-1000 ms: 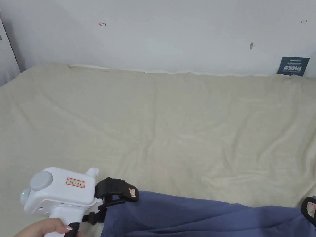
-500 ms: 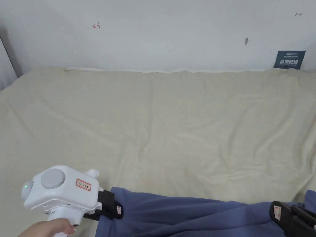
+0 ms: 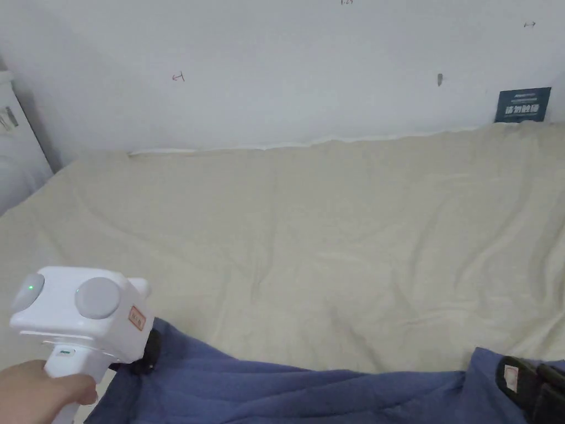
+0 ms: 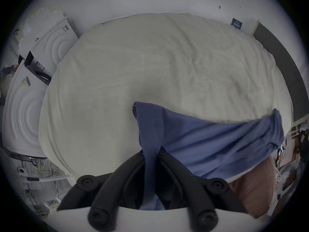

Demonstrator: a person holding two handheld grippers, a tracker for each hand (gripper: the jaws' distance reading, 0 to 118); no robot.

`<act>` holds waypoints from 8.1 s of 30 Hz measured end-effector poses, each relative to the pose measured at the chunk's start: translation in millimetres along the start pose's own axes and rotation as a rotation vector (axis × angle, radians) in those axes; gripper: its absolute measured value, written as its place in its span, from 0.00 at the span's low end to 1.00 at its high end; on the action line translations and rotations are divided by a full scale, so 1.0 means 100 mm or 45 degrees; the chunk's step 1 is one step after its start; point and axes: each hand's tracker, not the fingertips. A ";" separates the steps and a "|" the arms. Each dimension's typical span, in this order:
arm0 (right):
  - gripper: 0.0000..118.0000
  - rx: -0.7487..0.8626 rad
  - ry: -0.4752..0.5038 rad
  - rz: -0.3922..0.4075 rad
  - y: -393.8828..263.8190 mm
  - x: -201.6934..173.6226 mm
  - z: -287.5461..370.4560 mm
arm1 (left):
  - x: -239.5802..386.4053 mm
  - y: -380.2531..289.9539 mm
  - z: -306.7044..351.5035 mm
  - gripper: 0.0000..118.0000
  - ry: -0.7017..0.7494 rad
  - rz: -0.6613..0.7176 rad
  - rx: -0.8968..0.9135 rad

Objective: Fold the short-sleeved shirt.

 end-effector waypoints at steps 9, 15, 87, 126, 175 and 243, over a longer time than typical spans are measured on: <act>0.00 -0.012 0.032 -0.061 -0.10 0.14 0.10 | 1.77 0.22 -0.03 0.03 -0.429 -0.204 -0.131; 0.00 -0.006 0.017 -0.100 -0.12 0.23 0.19 | 2.51 0.21 -0.33 0.39 -0.487 -0.288 -0.228; 0.01 -0.167 0.070 0.133 0.09 -0.28 0.17 | 0.25 -0.40 -0.88 0.70 -1.203 0.414 0.025; 0.01 -0.248 0.063 -0.016 0.13 -0.11 -0.05 | 0.45 -0.12 -0.30 0.16 -0.399 -0.074 -0.021; 0.01 -0.134 0.026 -0.240 0.17 0.41 0.30 | 3.31 -0.17 -0.34 0.07 -0.629 -0.430 -0.124; 0.00 -0.700 -0.165 0.417 0.37 0.06 -0.93 | 0.71 -1.85 0.67 0.07 -0.094 0.208 1.189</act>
